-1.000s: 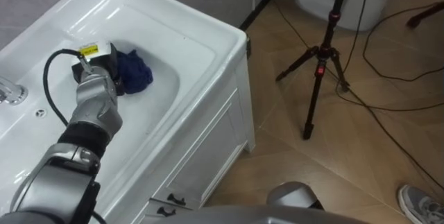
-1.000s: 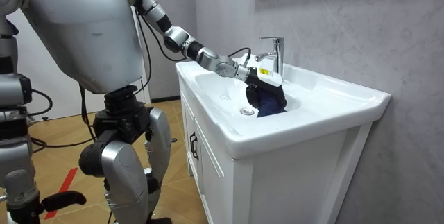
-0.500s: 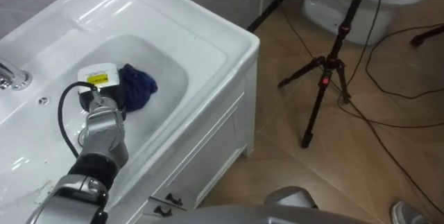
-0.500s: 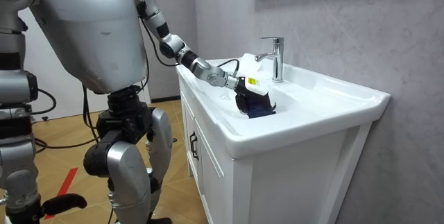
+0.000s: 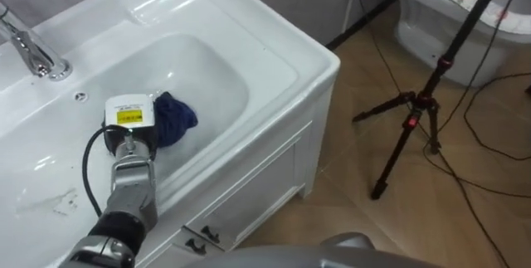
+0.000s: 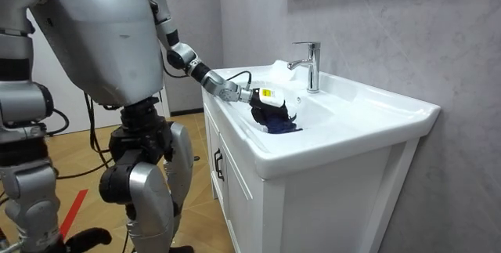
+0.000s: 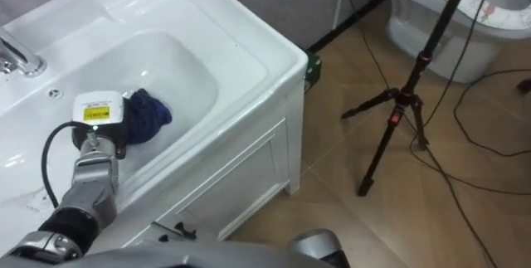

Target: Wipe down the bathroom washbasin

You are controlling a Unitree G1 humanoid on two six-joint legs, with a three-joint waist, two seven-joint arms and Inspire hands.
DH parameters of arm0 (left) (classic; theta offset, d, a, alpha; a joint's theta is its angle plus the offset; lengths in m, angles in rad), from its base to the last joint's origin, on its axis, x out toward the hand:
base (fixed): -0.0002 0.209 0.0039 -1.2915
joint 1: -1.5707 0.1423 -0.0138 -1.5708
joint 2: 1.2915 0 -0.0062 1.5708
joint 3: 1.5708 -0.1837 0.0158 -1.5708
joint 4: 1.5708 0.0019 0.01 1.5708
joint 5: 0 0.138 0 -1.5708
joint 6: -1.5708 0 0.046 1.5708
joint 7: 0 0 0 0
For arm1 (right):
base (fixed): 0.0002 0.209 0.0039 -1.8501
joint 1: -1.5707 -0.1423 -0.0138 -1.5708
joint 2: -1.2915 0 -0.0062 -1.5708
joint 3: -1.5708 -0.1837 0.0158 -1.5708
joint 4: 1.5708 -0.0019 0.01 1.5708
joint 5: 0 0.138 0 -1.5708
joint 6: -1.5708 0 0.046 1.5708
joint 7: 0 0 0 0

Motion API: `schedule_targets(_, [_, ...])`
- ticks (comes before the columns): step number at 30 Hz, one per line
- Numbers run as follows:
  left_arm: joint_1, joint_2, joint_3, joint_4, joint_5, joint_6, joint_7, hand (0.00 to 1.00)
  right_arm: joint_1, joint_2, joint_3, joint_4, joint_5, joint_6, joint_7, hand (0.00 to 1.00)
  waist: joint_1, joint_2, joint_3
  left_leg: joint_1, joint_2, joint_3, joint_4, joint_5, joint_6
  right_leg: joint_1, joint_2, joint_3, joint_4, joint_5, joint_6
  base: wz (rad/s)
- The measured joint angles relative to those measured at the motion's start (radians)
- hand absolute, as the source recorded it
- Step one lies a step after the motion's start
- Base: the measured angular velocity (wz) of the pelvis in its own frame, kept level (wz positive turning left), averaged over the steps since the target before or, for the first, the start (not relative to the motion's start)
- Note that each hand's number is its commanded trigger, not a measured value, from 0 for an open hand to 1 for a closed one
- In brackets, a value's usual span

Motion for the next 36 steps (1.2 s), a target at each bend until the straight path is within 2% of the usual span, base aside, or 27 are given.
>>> schedule_targets(4, [0.010, 0.011, 0.031, 0.028, 0.000, 0.000, 0.017, 1.00, -0.003, 0.000, 0.001, -0.035, -0.007, -0.001, -0.001, 0.00, 0.013, 0.007, -0.0045, -0.002, 0.000, -0.029, 0.003, 0.002, -0.004, 0.011, -0.002, -0.035, -0.001, -0.005, -0.005, 0.18])
schedule_targets(6, [0.020, 0.019, 0.045, 0.030, 0.011, 0.000, 0.020, 1.00, -0.008, -0.001, 0.001, -0.042, -0.022, -0.001, -0.002, 0.00, 0.019, 0.010, -0.0066, -0.005, 0.001, -0.040, 0.003, 0.004, -0.005, 0.014, -0.003, -0.068, 0.001, -0.006, -0.006, 0.13])
schedule_targets(9, [0.031, 0.039, 0.063, 0.031, 0.022, -0.001, 0.018, 1.00, -0.012, -0.005, 0.001, -0.039, -0.039, -0.004, -0.004, 0.00, 0.043, 0.013, -0.0082, -0.011, 0.001, -0.062, 0.003, 0.005, -0.007, 0.018, -0.004, -0.096, 0.001, -0.006, -0.006, 0.13])
schedule_targets(12, [0.035, 0.062, 0.064, 0.043, 0.023, -0.011, 0.013, 1.00, -0.018, -0.013, 0.001, -0.015, -0.040, -0.023, 0.000, 0.00, 0.062, 0.018, -0.0084, -0.009, 0.001, -0.085, 0.004, 0.005, -0.007, 0.028, -0.006, -0.125, 0.000, -0.006, -0.007, 0.19])
schedule_targets(14, [0.050, 0.088, 0.065, 0.044, 0.026, -0.034, 0.012, 1.00, -0.039, -0.017, -0.001, 0.005, -0.042, -0.036, 0.000, 0.00, 0.072, 0.026, -0.0081, -0.008, 0.002, -0.093, 0.005, 0.006, -0.007, 0.029, -0.006, -0.141, 0.000, -0.006, -0.007, 0.11])
schedule_targets(15, [0.052, 0.092, 0.065, 0.044, 0.028, -0.037, 0.009, 1.00, -0.044, -0.019, -0.001, 0.008, -0.044, -0.042, 0.000, 0.00, 0.075, 0.029, -0.0078, -0.009, 0.002, -0.096, 0.005, 0.006, -0.007, 0.030, -0.006, -0.145, 0.000, -0.006, -0.007, 0.07])
schedule_targets(17, [0.052, 0.101, 0.066, 0.042, 0.031, -0.047, -0.014, 1.00, -0.047, -0.022, -0.001, 0.010, -0.044, -0.068, 0.000, 0.00, 0.088, 0.037, -0.0074, -0.014, 0.001, -0.114, 0.009, 0.006, -0.007, 0.031, -0.008, -0.187, 0.000, -0.006, -0.007, 0.18])
schedule_targets(21, [0.054, 0.113, 0.067, 0.037, 0.030, -0.049, -0.030, 1.00, -0.051, -0.032, 0.000, 0.009, -0.044, -0.089, -0.001, 0.00, 0.117, 0.049, -0.0065, -0.023, 0.002, -0.119, 0.012, 0.009, -0.010, 0.031, -0.008, -0.203, 0.000, -0.006, -0.007, 0.05])
schedule_targets(24, [0.065, 0.121, 0.096, 0.012, 0.030, -0.069, -0.049, 1.00, -0.051, -0.040, 0.000, 0.007, -0.042, -0.091, -0.003, 0.00, 0.147, 0.055, -0.0055, -0.033, 0.002, -0.137, 0.018, 0.010, -0.011, 0.029, -0.010, -0.239, 0.000, -0.008, -0.010, 0.04])
schedule_targets(28, [0.091, 0.131, 0.098, -0.016, 0.030, -0.072, -0.050, 1.00, -0.055, -0.055, 0.001, 0.004, -0.047, -0.104, -0.006, 0.00, 0.166, 0.070, -0.0072, -0.045, 0.001, -0.160, 0.021, 0.012, -0.013, 0.028, -0.011, -0.265, -0.001, -0.009, -0.011, 0.16])
schedule_targets(31, [0.156, 0.161, 0.101, -0.105, 0.047, -0.079, -0.063, 1.00, -0.079, -0.065, -0.010, 0.006, -0.071, -0.114, -0.001, 0.00, 0.172, 0.075, -0.0083, -0.060, -0.005, -0.172, 0.022, 0.018, -0.016, 0.026, -0.016, -0.280, -0.017, -0.014, -0.020, 0.14])
schedule_targets(34, [0.165, 0.184, 0.101, -0.144, 0.091, -0.079, -0.097, 1.00, -0.090, -0.076, -0.020, 0.009, -0.069, -0.141, -0.001, 0.00, 0.172, 0.077, -0.0088, -0.079, -0.010, -0.194, 0.020, 0.032, -0.018, 0.011, -0.020, -0.304, -0.017, -0.017, -0.024, 0.21])
schedule_targets(36, [0.170, 0.192, 0.101, -0.155, 0.103, -0.080, -0.112, 1.00, -0.092, -0.081, -0.020, 0.010, -0.066, -0.143, -0.002, 0.00, 0.178, 0.082, -0.0102, -0.079, -0.009, -0.198, 0.020, 0.033, -0.018, 0.011, -0.020, -0.307, -0.018, -0.018, -0.026, 0.07])
